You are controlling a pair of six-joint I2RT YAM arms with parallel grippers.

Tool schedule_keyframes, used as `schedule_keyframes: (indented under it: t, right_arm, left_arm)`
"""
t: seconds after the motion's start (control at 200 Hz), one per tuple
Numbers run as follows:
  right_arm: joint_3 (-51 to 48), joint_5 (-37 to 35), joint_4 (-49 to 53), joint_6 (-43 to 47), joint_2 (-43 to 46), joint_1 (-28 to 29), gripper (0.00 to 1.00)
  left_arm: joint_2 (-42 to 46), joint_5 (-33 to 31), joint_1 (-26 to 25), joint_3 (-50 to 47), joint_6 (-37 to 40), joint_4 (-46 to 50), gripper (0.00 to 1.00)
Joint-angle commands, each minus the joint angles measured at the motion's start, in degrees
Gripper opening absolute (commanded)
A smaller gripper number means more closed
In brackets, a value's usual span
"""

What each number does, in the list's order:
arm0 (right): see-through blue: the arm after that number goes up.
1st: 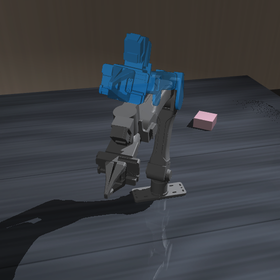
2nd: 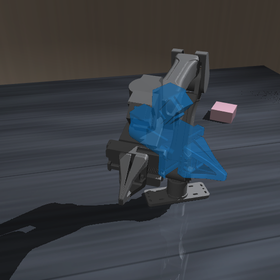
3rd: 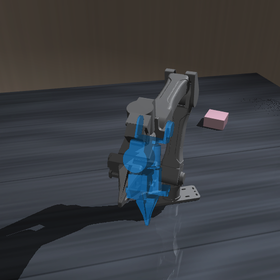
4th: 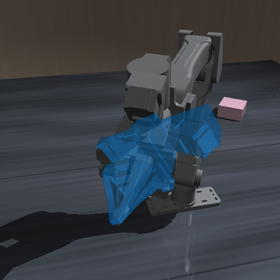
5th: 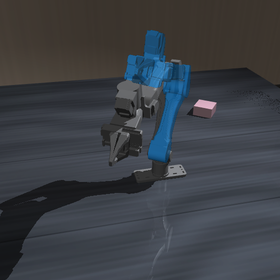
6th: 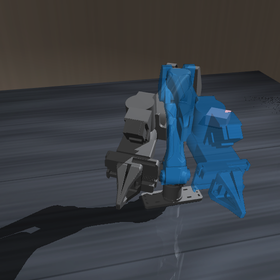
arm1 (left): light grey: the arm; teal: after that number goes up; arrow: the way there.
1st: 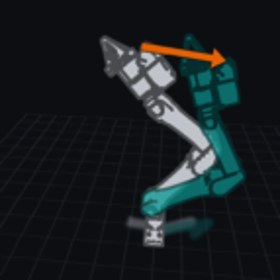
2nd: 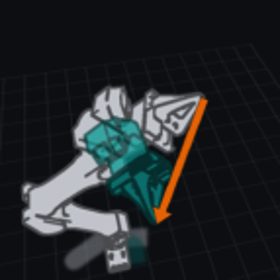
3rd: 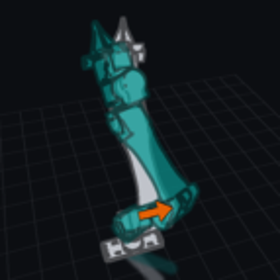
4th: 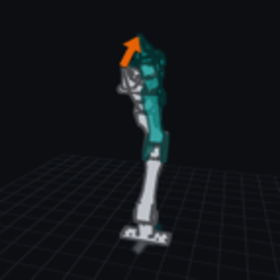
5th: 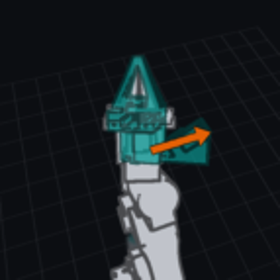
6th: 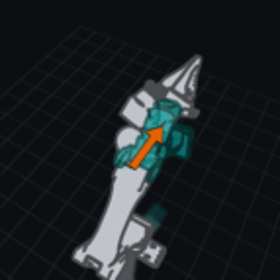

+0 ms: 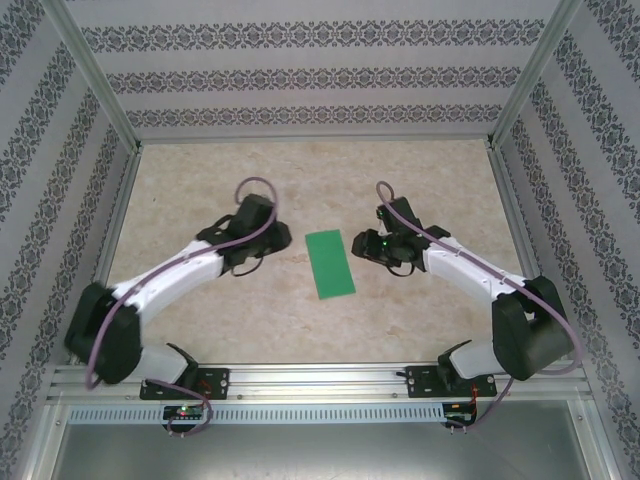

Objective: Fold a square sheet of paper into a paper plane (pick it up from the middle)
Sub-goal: Turn over the paper at the center of the table, then third fold the triangle at the center of the table.

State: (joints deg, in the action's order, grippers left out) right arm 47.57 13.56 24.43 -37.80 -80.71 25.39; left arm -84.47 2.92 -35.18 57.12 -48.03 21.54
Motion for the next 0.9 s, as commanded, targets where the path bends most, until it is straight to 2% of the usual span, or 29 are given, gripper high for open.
schedule_keyframes:
  t: [0.0, 0.155, 0.225, 0.405, 0.899]
  right_arm:
    - [-2.96, 8.26, -7.84, 0.20, 0.58, -2.27, 0.46]
    - [-4.89, 12.63, -11.60, 0.37, -2.99, -2.82, 0.44]
    - [-5.44, 13.18, -13.25, -0.11, -4.35, -2.88, 0.42]
    - [-5.05, 14.93, -15.02, 0.60, -7.97, -2.73, 0.41]
    - [-0.45, 17.76, -16.97, 2.49, -17.04, -2.36, 0.40]
  left_arm:
    - [-7.41, 7.41, -4.22, 5.67, 1.03, -2.53, 0.27]
    - [-15.44, 10.36, -5.08, 8.43, -1.69, -3.34, 0.28]
    - [-17.35, 9.27, -5.43, 9.24, -1.90, -1.61, 0.28]
    - [-18.53, 6.09, -5.50, 8.43, -1.89, 0.16, 0.28]
    - [-24.38, 5.10, -5.49, 11.34, 0.09, 1.04, 0.26]
